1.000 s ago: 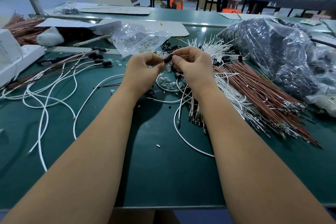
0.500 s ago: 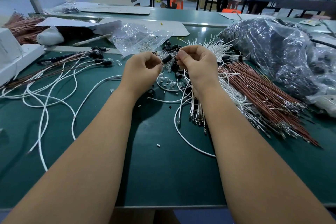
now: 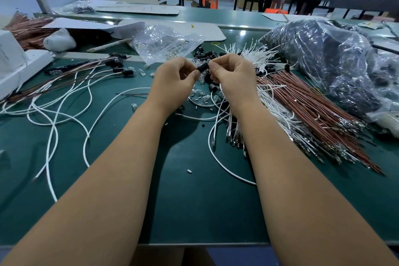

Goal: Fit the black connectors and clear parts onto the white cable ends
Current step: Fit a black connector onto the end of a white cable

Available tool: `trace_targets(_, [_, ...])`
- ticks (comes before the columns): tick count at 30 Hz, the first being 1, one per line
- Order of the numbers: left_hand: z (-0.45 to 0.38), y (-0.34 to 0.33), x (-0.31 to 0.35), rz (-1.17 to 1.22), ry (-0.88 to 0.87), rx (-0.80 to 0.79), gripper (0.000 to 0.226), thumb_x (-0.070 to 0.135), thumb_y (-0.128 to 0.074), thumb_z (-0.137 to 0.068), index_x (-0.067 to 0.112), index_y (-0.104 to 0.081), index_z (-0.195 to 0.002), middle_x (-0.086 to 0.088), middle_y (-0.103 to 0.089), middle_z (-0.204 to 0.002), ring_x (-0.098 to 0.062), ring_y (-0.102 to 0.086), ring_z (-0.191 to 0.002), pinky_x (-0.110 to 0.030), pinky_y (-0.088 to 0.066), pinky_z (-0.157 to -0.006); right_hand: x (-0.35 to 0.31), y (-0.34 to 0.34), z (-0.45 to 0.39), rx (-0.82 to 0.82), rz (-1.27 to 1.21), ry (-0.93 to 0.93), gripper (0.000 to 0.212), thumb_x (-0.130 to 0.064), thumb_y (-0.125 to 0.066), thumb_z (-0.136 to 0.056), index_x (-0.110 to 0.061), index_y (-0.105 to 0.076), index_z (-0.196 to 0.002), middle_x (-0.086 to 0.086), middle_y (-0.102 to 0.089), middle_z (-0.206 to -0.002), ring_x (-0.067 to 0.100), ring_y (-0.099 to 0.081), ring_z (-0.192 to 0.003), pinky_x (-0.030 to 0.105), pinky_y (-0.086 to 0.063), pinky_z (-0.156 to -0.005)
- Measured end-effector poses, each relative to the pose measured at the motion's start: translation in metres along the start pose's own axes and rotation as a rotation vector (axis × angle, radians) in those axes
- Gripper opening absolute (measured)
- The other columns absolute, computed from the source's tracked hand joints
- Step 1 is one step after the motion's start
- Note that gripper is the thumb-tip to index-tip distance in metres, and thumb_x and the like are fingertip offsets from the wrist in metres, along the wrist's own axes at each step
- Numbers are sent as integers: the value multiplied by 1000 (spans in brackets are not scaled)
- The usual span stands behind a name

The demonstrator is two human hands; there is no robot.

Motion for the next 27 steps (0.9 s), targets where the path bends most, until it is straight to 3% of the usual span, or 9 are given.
trace_targets(3, [0,0,-1,14,14,2,7,14,-65,-89,8,-66,-90,-2,-63,-73,-12,-53,-65,-19,-43,-62,0,0,0,19,99,51,14,-10,-67,-87,-19,-69,-77,-2,-66,-70,13,-61,-67,32,-55,-70])
trace_targets(5, [0,0,-1,33,24,4,5,14,-65,-89,9,-66,-89,5,-58,-67,-6,-50,-60,-13,-39,-58,-1,-1,0,29,161,76,10,-9,-66,-88,-17,-72,-84,-3,-67,-73,12,-62,-69,29,-54,-70])
trace_targets(10, [0,-1,0,26,51,23,7,17,-65,-89,10,-65,-87,10,-53,-62,-3,-46,-55,-17,-37,-57,-3,-6,3,-13,240,94,9,-7,-67,-84,-13,-72,-89,-8,-65,-72,12,-64,-72,28,-55,-74])
trace_targets(15, [0,0,2,23,117,25,10,19,-66,-87,10,-67,-83,9,-55,-60,-2,-46,-54,-16,-38,-55,-4,-7,4,-13,273,134,11,-10,-74,-80,-11,-73,-91,-7,-65,-73,7,-63,-69,24,-54,-72])
trace_targets(19, [-1,3,3,174,183,-17,3,13,-69,-83,10,-68,-81,4,-61,-66,-3,-52,-58,-14,-43,-59,-6,-5,5,-15,248,135,11,-9,-75,-80,-12,-73,-90,-6,-66,-73,10,-64,-70,26,-55,-72])
trace_targets(23, [0,1,2,145,151,-79,5,12,-68,-86,6,-67,-86,-3,-61,-70,-10,-50,-62,-21,-42,-62,-7,-5,6,-30,171,85,2,-11,-69,-83,-13,-69,-83,-4,-67,-72,11,-62,-68,29,-54,-70])
trace_targets(27, [-1,-1,1,97,98,-98,12,10,-66,-88,0,-68,-93,-7,-62,-75,-7,-49,-61,-13,-40,-58,-5,-7,6,-40,120,45,16,-14,-77,-80,-12,-61,-85,8,-70,-79,15,-64,-71,27,-52,-68])
Point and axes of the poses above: each hand's wrist, its own z-axis away from the middle knuckle, its own y-axis out of the back of the hand, x = y × z, the point moved 2 cm from there along -z, towards the middle knuckle
